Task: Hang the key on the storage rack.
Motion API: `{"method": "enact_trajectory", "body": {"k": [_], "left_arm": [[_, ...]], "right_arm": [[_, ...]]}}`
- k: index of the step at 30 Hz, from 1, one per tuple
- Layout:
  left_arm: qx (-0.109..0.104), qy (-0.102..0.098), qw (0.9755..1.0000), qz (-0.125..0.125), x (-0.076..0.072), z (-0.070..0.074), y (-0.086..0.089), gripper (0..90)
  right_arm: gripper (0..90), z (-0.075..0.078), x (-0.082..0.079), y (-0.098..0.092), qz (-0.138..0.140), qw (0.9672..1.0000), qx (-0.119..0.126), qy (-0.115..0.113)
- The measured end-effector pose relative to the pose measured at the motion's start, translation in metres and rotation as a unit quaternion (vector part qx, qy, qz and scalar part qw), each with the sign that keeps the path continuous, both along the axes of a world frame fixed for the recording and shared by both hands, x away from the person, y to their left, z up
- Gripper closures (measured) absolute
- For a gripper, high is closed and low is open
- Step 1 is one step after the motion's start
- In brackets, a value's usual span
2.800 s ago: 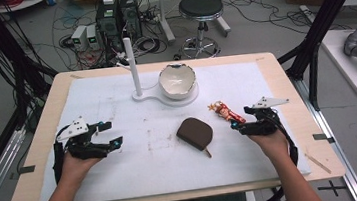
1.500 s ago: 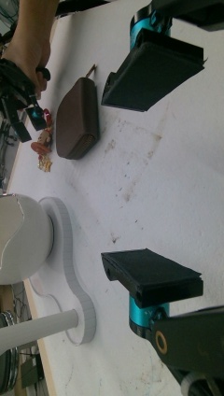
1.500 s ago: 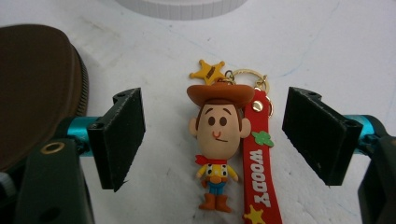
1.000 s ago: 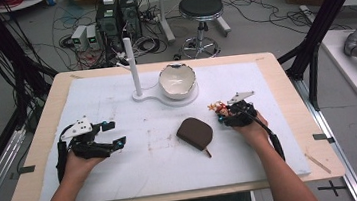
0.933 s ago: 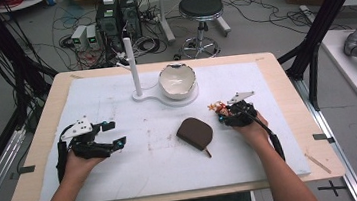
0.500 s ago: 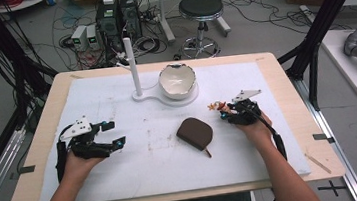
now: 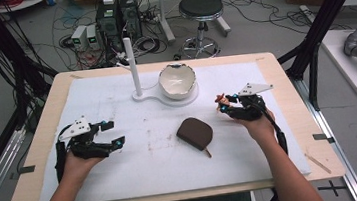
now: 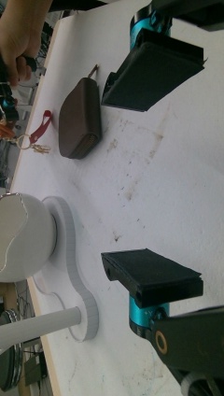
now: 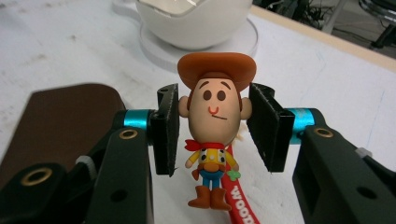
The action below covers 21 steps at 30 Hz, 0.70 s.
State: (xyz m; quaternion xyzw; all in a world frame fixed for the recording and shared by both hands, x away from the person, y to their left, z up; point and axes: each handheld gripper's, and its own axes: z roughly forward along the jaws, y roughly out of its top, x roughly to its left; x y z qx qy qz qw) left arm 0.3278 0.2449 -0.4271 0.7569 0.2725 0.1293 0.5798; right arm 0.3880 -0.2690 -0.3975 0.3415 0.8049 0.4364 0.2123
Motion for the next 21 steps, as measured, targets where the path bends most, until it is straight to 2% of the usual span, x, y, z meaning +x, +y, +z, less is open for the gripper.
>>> {"method": "enact_trajectory", "body": {"k": [1, 4, 13, 14, 20, 21], "left_arm": [[0.000, -0.001, 1.0000, 0.000, 0.000, 0.000, 0.000, 21.1], [-0.002, 0.000, 1.0000, -0.002, 0.000, 0.000, 0.000, 21.1], [-0.004, -0.001, 1.0000, -0.001, 0.000, 0.000, 0.000, 21.1], [-0.004, -0.001, 1.0000, -0.001, 0.000, 0.000, 0.000, 21.1], [-0.001, 0.000, 1.0000, -0.003, 0.000, 0.000, -0.001, 21.1], [-0.001, 0.000, 1.0000, -0.003, 0.000, 0.000, -0.001, 21.1]], "right_arm": [[56.2, 0.005, -0.001, -0.001, 0.006, 0.9999, 0.012, -0.004], [56.2, 0.010, -0.002, -0.001, 0.014, 0.9996, 0.025, -0.007], [56.2, 0.036, -0.007, 0.005, 0.061, 0.9969, 0.035, -0.036], [56.2, 0.041, -0.008, 0.007, 0.076, 0.9953, 0.042, -0.044], [56.3, 0.047, -0.007, 0.011, 0.097, 0.9926, 0.060, -0.042], [56.3, 0.051, -0.005, 0.011, 0.108, 0.9905, 0.073, -0.043]]}}
